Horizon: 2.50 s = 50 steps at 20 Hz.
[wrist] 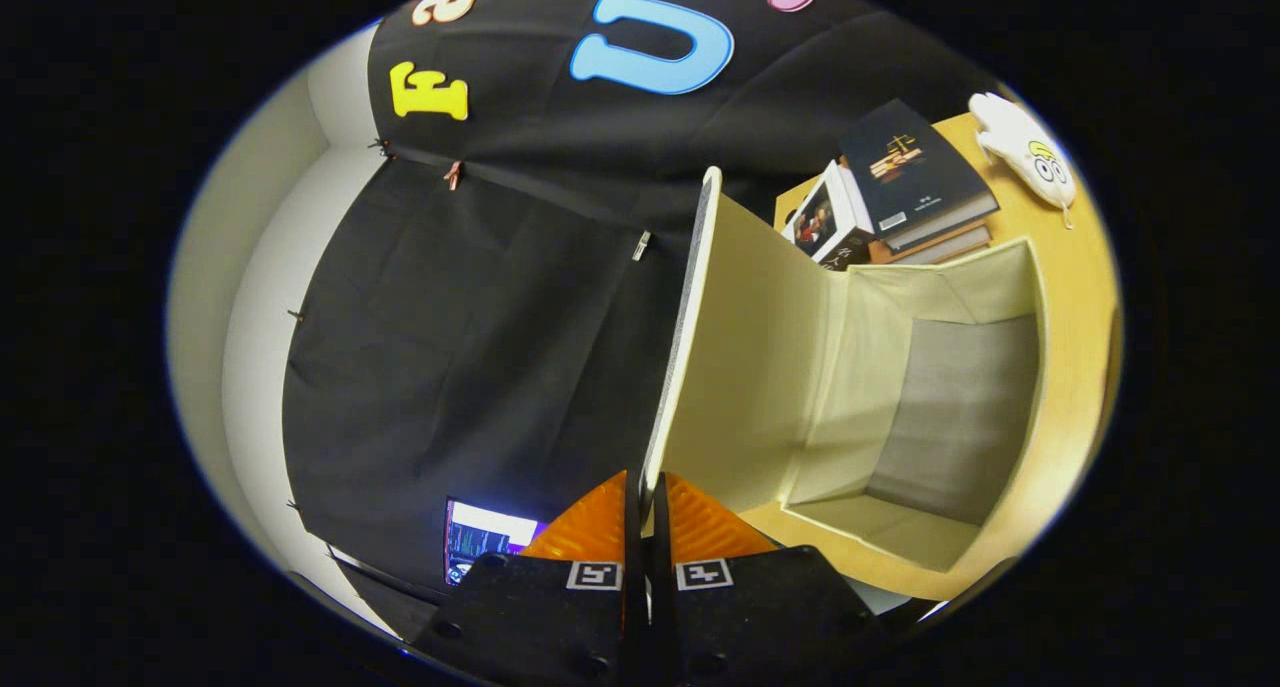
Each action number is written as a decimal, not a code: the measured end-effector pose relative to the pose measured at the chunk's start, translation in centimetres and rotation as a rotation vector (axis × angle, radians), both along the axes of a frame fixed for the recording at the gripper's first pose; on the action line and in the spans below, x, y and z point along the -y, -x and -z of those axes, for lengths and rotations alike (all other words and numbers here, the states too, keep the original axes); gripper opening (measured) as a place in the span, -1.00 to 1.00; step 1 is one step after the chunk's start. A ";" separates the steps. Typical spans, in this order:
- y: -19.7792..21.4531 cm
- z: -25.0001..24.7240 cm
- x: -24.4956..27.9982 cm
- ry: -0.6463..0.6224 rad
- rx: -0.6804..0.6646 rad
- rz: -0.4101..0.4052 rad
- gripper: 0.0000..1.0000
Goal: Open the storage box then place both shoes into the box .Put the left shoe in first, then the right shoe, with the right side of both shoes facing outward in a uniform manner.
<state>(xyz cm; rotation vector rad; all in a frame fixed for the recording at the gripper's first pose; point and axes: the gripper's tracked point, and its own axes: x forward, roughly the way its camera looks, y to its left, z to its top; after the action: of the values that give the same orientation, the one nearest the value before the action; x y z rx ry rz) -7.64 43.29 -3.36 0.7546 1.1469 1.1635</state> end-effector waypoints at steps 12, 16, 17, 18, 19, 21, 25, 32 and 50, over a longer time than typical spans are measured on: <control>1.8 2.0 -9.7 0.072 0.099 -0.051 -0.90; -2.0 1.6 -8.3 0.090 0.220 0.091 0.06; -3.7 1.7 -8.5 0.105 0.275 0.122 0.51; -3.4 1.8 -6.3 0.124 0.314 0.149 0.95; -3.9 1.7 -5.2 0.147 0.345 0.165 0.95; -5.1 1.4 -2.4 0.182 0.411 0.206 0.95; -7.2 2.4 4.3 0.289 0.564 0.273 0.95; -9.8 6.5 18.2 0.555 0.725 0.362 0.96; -12.4 23.4 38.3 1.029 0.552 0.374 0.97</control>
<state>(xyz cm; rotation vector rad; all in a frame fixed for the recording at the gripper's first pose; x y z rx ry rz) 4.81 5.03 -26.75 -0.1567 0.9030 0.3101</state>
